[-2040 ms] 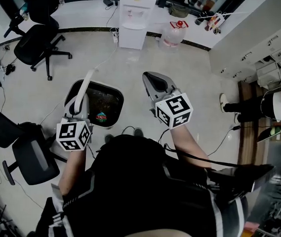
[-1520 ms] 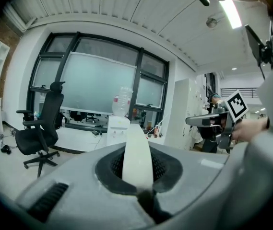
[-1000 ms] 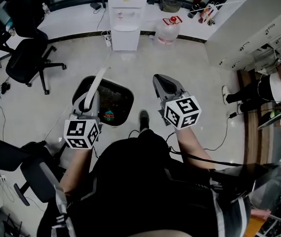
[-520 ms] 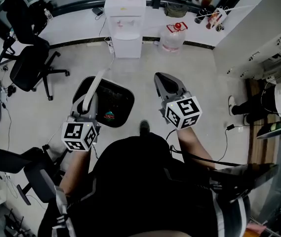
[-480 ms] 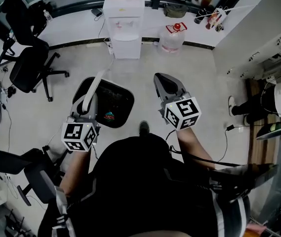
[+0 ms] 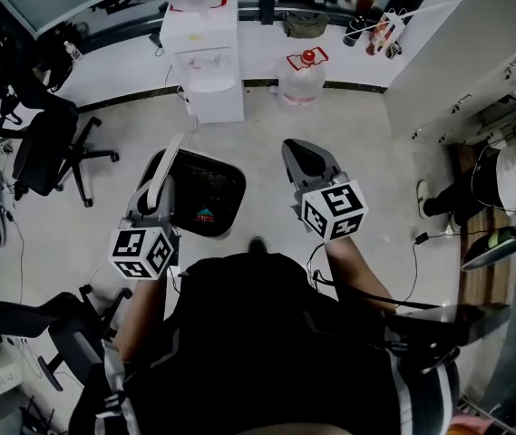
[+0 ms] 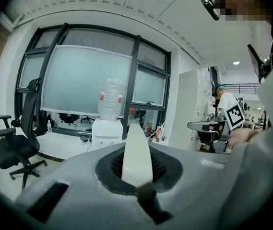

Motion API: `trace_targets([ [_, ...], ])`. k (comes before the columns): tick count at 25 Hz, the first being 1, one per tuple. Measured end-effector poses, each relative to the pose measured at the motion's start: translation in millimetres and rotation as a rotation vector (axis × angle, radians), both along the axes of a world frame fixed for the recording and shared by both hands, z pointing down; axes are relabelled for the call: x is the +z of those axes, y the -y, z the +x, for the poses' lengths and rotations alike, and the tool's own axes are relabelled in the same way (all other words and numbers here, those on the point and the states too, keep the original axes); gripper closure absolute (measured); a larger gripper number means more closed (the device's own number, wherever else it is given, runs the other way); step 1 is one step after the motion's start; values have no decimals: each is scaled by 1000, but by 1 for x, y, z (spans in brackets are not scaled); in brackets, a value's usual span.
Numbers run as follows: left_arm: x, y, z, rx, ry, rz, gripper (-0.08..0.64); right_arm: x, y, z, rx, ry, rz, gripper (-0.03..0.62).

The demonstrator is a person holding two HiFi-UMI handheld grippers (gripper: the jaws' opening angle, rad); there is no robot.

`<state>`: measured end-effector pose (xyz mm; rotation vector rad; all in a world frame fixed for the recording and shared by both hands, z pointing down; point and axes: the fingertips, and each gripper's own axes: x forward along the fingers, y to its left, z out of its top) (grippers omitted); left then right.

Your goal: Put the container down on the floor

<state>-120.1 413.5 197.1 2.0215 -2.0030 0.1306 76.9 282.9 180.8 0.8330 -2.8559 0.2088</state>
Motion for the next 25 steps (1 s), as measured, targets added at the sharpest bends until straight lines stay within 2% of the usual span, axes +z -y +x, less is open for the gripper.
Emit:
trace_targets([
  [6, -3, 39, 12, 33, 17, -4, 551, -6, 26, 6, -4, 52, -18, 583],
  [10, 0, 68, 18, 94, 27, -9, 551, -4, 42, 1, 22, 23, 24, 583],
  [14, 3, 101, 8, 150, 37, 0, 551, -5, 66, -18, 11, 23, 18, 583],
  [19, 13, 153, -8, 227, 3, 7, 551, -1, 110, -41, 36, -23, 5, 583],
  [25, 20, 219, -31, 346, 35, 16, 551, 2, 162, -85, 5, -54, 6, 583],
])
